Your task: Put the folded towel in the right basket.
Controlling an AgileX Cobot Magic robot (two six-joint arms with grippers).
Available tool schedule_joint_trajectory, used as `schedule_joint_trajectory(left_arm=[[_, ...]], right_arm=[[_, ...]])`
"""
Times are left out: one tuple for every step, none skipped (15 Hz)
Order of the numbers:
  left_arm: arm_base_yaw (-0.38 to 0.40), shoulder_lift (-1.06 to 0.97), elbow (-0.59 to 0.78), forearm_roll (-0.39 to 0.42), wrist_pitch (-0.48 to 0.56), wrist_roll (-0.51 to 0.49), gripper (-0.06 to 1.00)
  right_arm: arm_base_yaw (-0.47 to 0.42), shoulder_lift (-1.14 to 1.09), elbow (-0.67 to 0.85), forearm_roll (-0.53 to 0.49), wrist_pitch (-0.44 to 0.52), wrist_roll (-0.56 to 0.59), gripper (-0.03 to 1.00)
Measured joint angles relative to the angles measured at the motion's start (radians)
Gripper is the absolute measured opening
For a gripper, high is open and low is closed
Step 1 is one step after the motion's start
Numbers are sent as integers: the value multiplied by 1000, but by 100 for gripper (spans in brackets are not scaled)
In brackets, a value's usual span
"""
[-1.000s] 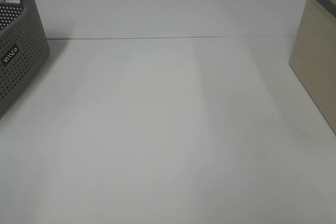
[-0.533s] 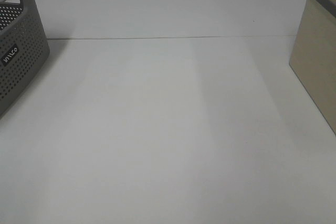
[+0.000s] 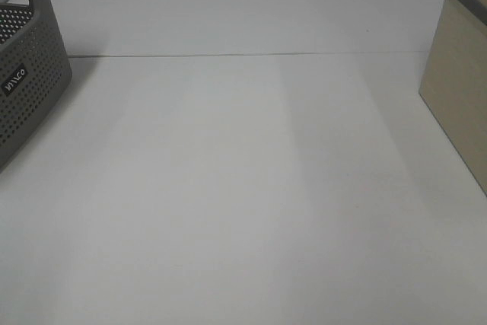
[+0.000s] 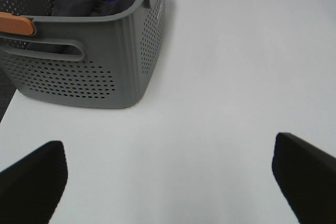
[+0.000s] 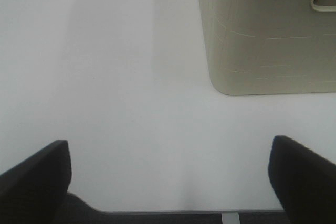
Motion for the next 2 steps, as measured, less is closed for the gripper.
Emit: schedule_joint_trajectory(left_arm=[[0, 0, 0, 0, 0, 0, 99], [0, 0, 0, 0, 0, 0, 99]], right_arm=[[0, 0, 0, 0, 0, 0, 98], [0, 0, 0, 0, 0, 0, 98]])
